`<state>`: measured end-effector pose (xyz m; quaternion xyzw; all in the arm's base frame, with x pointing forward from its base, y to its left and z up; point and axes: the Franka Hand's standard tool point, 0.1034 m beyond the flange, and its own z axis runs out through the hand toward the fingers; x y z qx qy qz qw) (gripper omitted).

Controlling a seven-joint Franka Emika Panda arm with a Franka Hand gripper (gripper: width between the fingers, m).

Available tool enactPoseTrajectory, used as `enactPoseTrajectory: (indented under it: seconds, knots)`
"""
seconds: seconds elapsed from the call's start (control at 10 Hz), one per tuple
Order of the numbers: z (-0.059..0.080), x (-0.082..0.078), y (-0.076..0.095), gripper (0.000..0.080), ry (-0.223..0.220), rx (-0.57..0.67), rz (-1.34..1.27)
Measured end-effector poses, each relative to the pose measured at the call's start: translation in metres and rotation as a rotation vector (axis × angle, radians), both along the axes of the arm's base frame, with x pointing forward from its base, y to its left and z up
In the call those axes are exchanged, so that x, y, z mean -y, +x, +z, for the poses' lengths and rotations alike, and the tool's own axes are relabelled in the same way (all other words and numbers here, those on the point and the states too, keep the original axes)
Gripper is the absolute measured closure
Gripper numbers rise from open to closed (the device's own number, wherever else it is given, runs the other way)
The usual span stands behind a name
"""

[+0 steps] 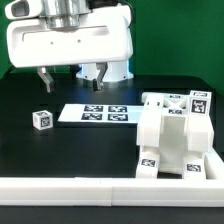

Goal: Assemble chair

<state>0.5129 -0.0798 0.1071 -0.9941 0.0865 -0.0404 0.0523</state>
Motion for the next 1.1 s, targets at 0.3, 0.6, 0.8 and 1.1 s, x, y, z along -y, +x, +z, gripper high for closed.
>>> enactPoseTrajectory:
  seconds: [0.3,0.6,0.8,1.1]
  knots:
    - [-0.018,0.030,-0.031,0.0151,-0.008,-0.019,0.154]
    - [-0.017,0.032,-0.028,0.0151,-0.014,-0.014,0.076]
    - [-0.018,0.042,-0.032,0.0151,0.009,-0.037,-0.179]
    - [-0.035,0.058,-0.049,0.0151,0.028,-0.062,-0.547]
